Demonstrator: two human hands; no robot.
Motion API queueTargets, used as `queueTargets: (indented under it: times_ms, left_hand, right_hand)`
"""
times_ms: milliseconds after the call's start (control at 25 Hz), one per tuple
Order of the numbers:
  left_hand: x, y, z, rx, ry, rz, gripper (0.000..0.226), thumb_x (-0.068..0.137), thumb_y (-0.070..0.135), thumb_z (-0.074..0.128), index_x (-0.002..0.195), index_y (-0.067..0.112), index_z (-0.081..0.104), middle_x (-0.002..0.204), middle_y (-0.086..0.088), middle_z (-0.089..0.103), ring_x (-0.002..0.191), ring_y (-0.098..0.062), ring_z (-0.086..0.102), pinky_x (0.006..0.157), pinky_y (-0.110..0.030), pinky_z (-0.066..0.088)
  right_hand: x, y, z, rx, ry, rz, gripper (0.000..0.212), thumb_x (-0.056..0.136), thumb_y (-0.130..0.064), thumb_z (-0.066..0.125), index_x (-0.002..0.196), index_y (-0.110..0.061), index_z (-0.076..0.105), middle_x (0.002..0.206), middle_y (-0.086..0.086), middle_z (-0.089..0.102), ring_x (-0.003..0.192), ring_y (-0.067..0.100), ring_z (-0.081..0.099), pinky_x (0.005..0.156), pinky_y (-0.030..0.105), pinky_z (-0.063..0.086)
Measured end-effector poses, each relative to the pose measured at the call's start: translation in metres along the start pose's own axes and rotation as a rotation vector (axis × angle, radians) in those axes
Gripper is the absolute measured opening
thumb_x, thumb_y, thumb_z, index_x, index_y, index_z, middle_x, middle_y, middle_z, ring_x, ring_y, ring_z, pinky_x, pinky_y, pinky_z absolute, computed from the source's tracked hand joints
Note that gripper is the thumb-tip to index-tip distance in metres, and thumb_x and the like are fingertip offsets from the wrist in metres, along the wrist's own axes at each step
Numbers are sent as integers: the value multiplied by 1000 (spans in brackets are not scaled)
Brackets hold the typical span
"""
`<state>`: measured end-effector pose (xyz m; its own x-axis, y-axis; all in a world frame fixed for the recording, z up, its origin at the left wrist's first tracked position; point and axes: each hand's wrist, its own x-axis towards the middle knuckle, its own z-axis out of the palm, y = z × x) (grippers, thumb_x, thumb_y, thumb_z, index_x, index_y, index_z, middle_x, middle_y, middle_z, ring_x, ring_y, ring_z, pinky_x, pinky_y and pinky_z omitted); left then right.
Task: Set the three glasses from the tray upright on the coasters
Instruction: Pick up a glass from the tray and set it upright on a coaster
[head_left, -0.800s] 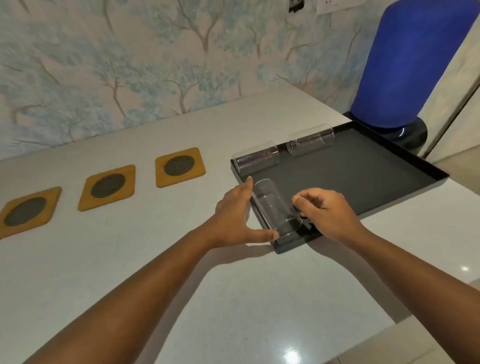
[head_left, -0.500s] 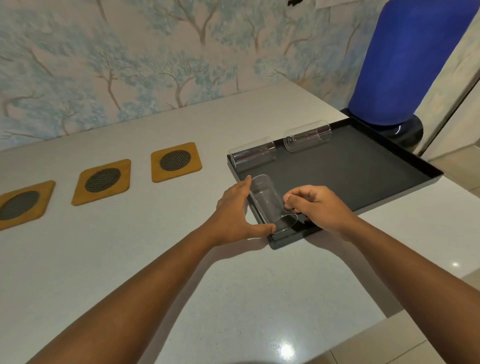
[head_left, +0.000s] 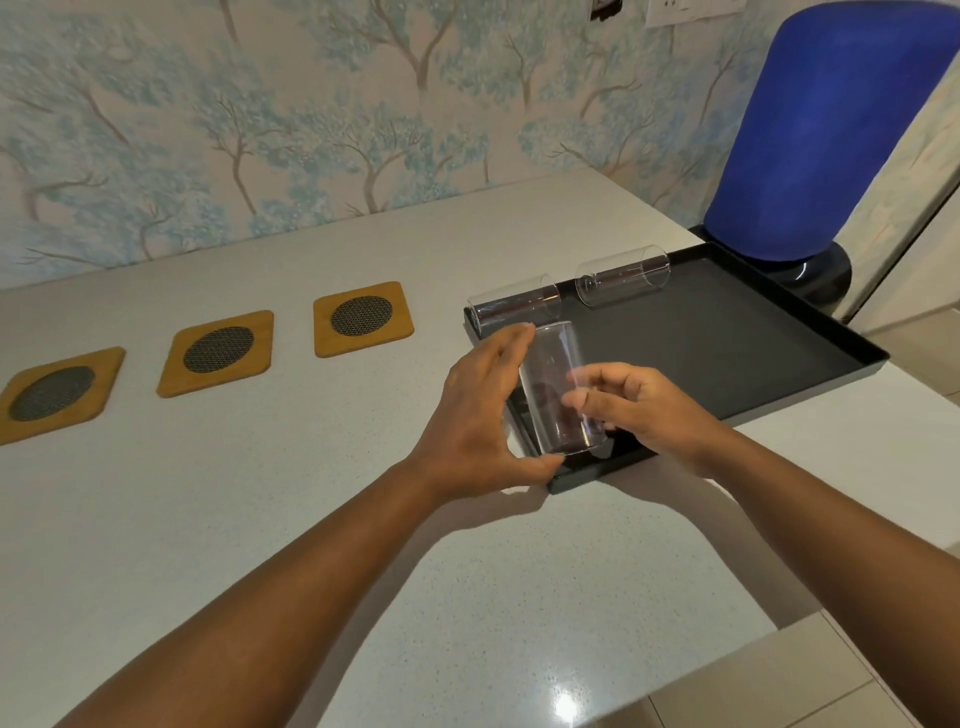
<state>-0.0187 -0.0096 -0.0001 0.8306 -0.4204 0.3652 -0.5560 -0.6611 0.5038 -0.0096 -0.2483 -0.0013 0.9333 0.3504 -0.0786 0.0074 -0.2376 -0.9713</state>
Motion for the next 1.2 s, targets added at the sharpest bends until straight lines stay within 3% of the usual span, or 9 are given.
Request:
queueTargets:
  times_ms: [200,320,400,480,600,720,840,1040,1200]
  left_hand:
    - [0,4,-19,87,32,105,120,69,56,82,160,28,8,166,9,11,149,-7,6,114,-26,8]
    - [-10,-6,-35,80,31,89,121,71,61,81,160,32,4,168,11,8,151,-1,4,117,-28,10]
    - [-18,-22,-49,73,63,37,121,70,67,79,160,34,5,168,12,10,150,3,4,117,-24,12]
    - [-27,-44,-62,100,109,-43,113,73,66,76,160,33,12,167,8,21,150,-1,14,117,-24,16]
    - [-41,-86,-74,137,165,-183,83,86,47,74,155,28,32,158,4,39,140,-13,37,112,-34,35]
    - [-56,-127,-78,52,197,-259,54,90,22,70,141,25,54,141,15,48,123,-1,46,106,-35,45]
    - [-60,-163,-84,39,190,-345,45,93,17,67,137,22,59,139,13,49,120,3,45,108,-31,43]
    - [-45,-200,-93,200,77,-502,47,102,32,57,143,10,53,152,-8,48,140,-25,42,112,-34,33]
    - [-37,-221,-101,286,85,-470,30,103,35,52,115,11,66,128,-5,62,114,-23,59,90,-33,49]
  right_hand:
    - [7,-14,17,111,13,-42,47,83,-38,80,121,-16,66,108,13,74,96,20,70,79,29,55]
    - [13,-23,32,129,56,-66,54,75,-38,83,120,-14,66,104,9,75,95,22,71,82,32,57]
    - [19,-28,44,128,85,-92,61,68,-37,83,120,-13,64,107,15,73,98,31,70,86,36,59]
    - [28,-35,56,167,102,-114,61,65,-33,84,119,-12,64,110,18,72,95,31,69,81,31,60]
    - [48,-41,76,189,127,-127,64,63,-32,87,119,-12,63,110,14,71,93,25,66,80,37,59]
    - [72,-43,95,193,166,-121,62,64,-33,90,115,-13,62,109,13,70,91,23,61,85,43,60]
    - [104,-47,114,205,188,-121,55,74,-21,89,121,-14,61,114,15,68,89,20,59,86,40,58]
    - [166,-52,139,140,223,-122,55,76,-27,88,124,-19,62,117,1,67,90,14,65,73,25,57]
    - [218,-52,157,57,269,-129,60,74,-28,89,125,-21,58,116,-5,65,103,16,65,85,35,57]
